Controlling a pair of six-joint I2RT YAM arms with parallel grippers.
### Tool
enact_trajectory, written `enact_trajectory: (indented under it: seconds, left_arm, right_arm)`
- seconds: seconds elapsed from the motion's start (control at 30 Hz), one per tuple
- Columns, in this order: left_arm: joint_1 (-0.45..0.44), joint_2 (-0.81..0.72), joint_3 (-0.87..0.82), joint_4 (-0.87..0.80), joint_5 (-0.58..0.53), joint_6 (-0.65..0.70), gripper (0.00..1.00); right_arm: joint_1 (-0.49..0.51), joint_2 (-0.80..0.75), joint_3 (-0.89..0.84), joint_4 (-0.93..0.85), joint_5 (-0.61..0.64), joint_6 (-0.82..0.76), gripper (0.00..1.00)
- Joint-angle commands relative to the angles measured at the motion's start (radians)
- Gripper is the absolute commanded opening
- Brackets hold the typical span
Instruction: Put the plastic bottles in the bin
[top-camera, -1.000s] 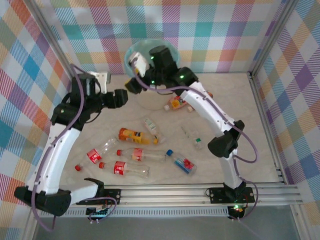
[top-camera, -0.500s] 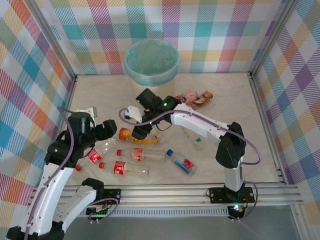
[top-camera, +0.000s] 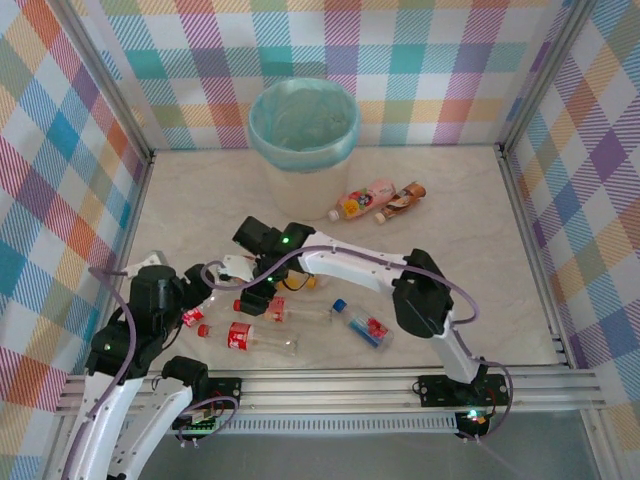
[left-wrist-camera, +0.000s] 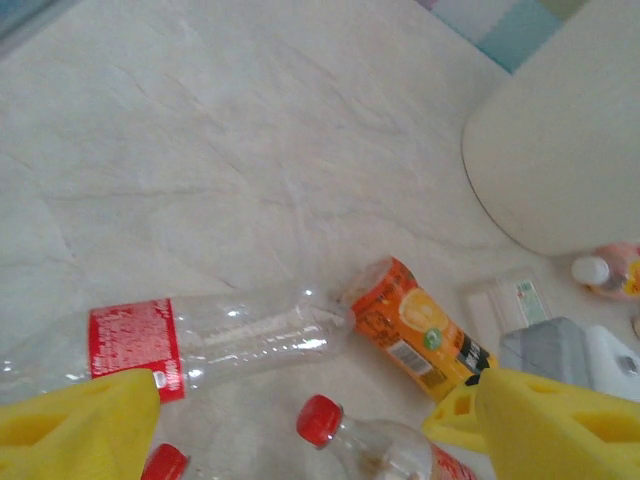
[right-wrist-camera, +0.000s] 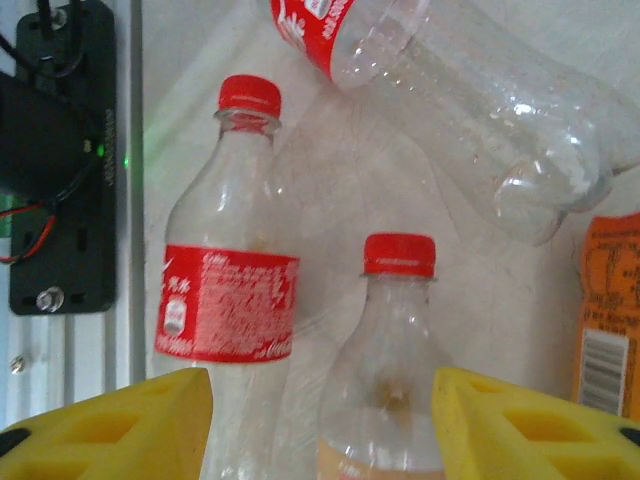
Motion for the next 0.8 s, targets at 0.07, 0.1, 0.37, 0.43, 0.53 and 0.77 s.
enact_trajectory:
  seconds: [0.07,0.1,0.37,0.43,0.53,0.77]
  left_arm:
    - [0.009,-0.032,-0.009,-0.023,-0.087,-0.017,0.83]
    - [0.009,-0.033,-0.010,-0.021,-0.085,-0.014,0.83]
    - [0.009,-0.033,-0.017,-0.009,-0.079,0.019,0.83]
    - [0.009,-0.036,-0.014,-0.018,-0.089,0.024,0.83]
    - [0.009,-0.053,-0.010,-0.034,-0.111,0.032,0.83]
    - [0.009,-0.079,-0.014,-0.050,-0.123,0.040,0.83]
  right_arm:
    - [0.004,0.099,0.133,-0.055,-0.003,-0.004,0.60]
    - [0.006,0.121,0.155,-0.071,0.004,-0.010,0.60]
    - [0.009,0.242,0.297,-0.157,0.026,-0.034,0.60]
    - [0.010,0.261,0.316,-0.168,0.026,-0.038,0.60]
    - [0.012,0.292,0.349,-0.189,0.022,-0.044,0.60]
    - [0.021,0.357,0.429,-0.234,0.022,-0.052,0.60]
